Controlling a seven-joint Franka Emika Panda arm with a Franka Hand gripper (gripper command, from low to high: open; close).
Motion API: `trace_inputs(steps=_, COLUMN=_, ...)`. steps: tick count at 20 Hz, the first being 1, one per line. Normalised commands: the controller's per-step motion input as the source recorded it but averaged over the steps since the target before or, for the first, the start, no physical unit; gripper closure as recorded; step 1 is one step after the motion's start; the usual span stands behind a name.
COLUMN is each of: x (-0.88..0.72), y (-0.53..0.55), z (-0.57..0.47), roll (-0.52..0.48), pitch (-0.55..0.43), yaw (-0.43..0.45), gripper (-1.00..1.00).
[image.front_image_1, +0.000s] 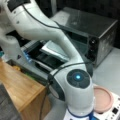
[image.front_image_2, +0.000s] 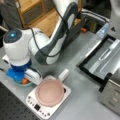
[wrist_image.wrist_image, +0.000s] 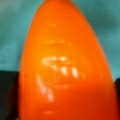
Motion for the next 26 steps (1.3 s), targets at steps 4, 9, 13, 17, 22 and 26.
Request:
trace_inputs(steps=4, x=-0.06, y=-0.05, z=0.48, roll=0.052, pitch=0.191, yaw=0.046, gripper=1.0)
trace_inputs(steps=9, x=-0.04, y=0.01, z=0.36, roll=0.025, pitch=0.171, yaw=0.011, gripper=1.0)
trace_inputs(steps=13, x=-0.11, y=0.3, z=0.17, roll=-0.004, pitch=0.129, yaw=-0.1, gripper=1.0)
trace_inputs(steps=17, x=-0.22, y=0.71, z=0.0, roll=0.003, pitch=0.054, yaw=-0.241, gripper=1.0)
trace_inputs(steps=22, x=-0.24, y=0.74, z=-0.16, roll=0.009, pitch=-0.091, yaw=-0.224, gripper=1.0)
trace_inputs(steps=26, x=-0.27, y=0.49, z=-0.18, roll=0.004, pitch=-0.21, yaw=-0.117, gripper=1.0)
